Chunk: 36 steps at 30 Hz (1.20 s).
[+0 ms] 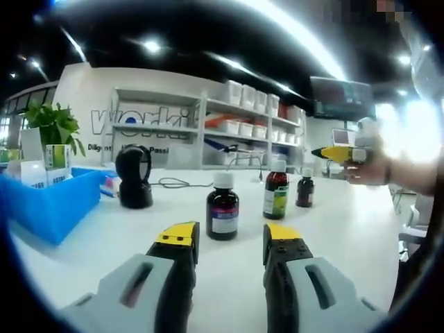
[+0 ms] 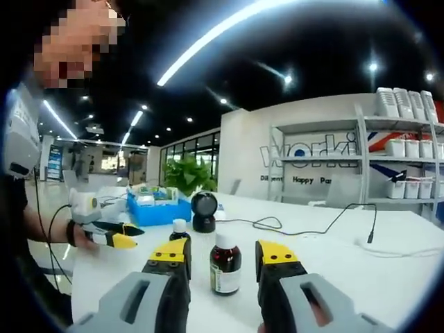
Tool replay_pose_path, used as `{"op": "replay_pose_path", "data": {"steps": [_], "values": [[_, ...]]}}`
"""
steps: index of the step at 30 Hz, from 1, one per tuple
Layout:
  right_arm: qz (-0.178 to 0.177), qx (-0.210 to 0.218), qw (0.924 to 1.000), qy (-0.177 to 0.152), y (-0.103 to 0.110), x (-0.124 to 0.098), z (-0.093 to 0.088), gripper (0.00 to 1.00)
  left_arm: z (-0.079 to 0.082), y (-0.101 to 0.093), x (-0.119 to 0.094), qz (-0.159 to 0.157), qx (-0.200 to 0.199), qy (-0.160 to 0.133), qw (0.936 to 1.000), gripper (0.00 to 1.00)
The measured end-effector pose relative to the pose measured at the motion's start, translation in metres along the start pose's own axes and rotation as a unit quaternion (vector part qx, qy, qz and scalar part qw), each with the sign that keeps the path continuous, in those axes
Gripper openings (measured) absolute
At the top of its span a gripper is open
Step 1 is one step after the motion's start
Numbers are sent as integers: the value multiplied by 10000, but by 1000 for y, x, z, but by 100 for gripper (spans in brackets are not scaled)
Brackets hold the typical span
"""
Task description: Rotate the medicine bottle to make it face forward pick up the medicine bottle inspect the drug traceability code place the medicine on the table
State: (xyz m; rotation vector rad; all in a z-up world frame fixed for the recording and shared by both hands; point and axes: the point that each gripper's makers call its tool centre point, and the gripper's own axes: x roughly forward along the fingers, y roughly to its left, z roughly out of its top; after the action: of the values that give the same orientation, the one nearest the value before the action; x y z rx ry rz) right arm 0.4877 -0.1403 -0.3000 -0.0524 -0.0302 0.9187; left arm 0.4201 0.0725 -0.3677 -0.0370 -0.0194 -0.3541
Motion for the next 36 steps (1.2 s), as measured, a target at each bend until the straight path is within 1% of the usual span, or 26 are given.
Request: {"op": "replay_pose_path", "data": {"steps": [3,9,12,16,20,23,26,33,36], "values": [[22,87,9999,109,0,9,-9,33,0,1,0,16,-1,-5,10000,28],[60,97,9997,238,1,27,-20,33,0,1,0,23,-2,-3,10000,28],[84,124,9994,307,2,36,-28,33,0,1,0,30,-1,2,10000,28],[20,93,9992,401,2,46,-40,33,-1,2,0,35,-3,4,10000,28],[-46,154,9990,421,5,54,-45,33,-1,2,0,38,2,2,10000,28],[-98,50,9988,472,4,60,-52,33,0,2,0,40,2,-1,10000,28],[-103,102,9987,494,2,66,-56,33,0,1,0,32,8,-2,10000,28],[-115,-33,9981,609,3,76,-67,32,0,0,0,20,39,-9,10000,28],[-120,-19,9980,624,2,78,-69,31,0,0,0,16,45,-17,10000,28]]}}
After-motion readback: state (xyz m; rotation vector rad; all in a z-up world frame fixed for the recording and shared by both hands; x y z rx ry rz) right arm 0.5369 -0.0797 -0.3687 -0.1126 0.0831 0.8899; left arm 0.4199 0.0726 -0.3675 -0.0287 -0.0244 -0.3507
